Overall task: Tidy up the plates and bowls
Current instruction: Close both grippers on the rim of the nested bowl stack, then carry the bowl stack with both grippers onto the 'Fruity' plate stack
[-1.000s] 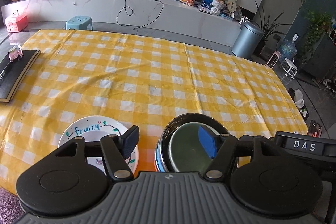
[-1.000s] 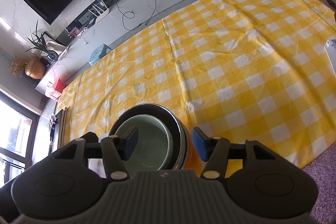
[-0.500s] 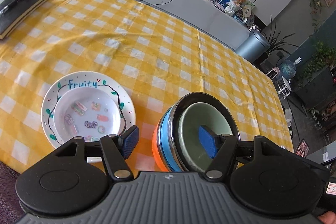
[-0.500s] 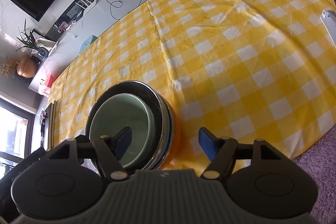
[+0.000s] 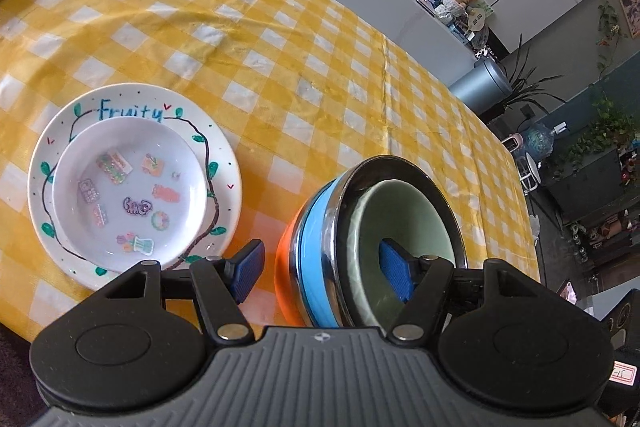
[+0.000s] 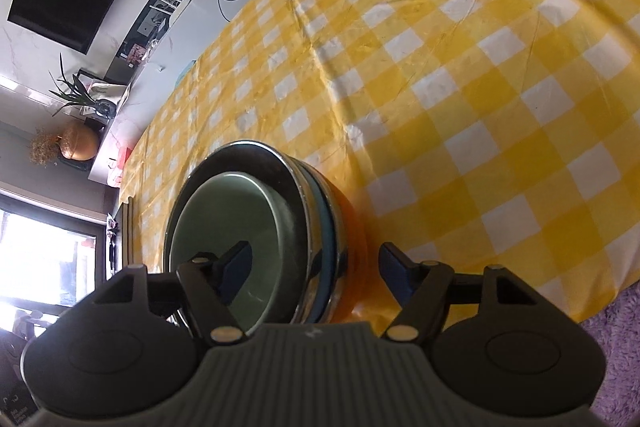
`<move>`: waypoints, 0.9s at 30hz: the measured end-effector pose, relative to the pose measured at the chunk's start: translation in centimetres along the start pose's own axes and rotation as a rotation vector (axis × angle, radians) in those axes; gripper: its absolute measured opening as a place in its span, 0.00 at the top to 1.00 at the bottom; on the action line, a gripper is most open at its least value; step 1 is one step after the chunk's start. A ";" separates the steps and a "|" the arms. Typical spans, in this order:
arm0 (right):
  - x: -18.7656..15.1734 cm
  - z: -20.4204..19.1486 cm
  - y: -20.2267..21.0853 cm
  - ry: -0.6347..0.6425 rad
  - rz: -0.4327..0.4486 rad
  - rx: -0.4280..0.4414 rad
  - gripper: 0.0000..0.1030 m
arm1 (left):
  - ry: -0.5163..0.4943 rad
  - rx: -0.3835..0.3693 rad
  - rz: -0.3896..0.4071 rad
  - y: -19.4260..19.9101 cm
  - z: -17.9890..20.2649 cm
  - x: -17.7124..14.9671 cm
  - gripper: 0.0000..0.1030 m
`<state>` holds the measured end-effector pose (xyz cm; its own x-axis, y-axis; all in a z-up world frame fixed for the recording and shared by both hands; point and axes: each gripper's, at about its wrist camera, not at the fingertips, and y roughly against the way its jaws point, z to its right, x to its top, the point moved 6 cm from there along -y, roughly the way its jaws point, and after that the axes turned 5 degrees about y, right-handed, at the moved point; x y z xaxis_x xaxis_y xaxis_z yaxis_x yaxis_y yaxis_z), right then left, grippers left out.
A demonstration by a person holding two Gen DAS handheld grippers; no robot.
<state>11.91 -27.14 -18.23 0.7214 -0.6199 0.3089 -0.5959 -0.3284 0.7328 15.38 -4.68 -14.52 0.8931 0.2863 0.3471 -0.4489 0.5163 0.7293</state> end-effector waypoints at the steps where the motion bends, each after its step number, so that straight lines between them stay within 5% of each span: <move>1: 0.0 0.2 -0.2 -0.009 -0.004 0.005 0.33 | 0.010 0.001 -0.008 -0.3 -0.1 -0.1 0.25; 27: 0.1 1.0 -1.4 -0.024 -0.023 0.028 0.51 | 0.039 0.029 -0.084 -2.4 0.0 -0.8 0.42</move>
<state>12.52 -27.45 -19.83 0.7266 -0.6288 0.2768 -0.5889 -0.3625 0.7224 15.78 -6.15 -16.57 0.9255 0.2743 0.2613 -0.3709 0.5160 0.7721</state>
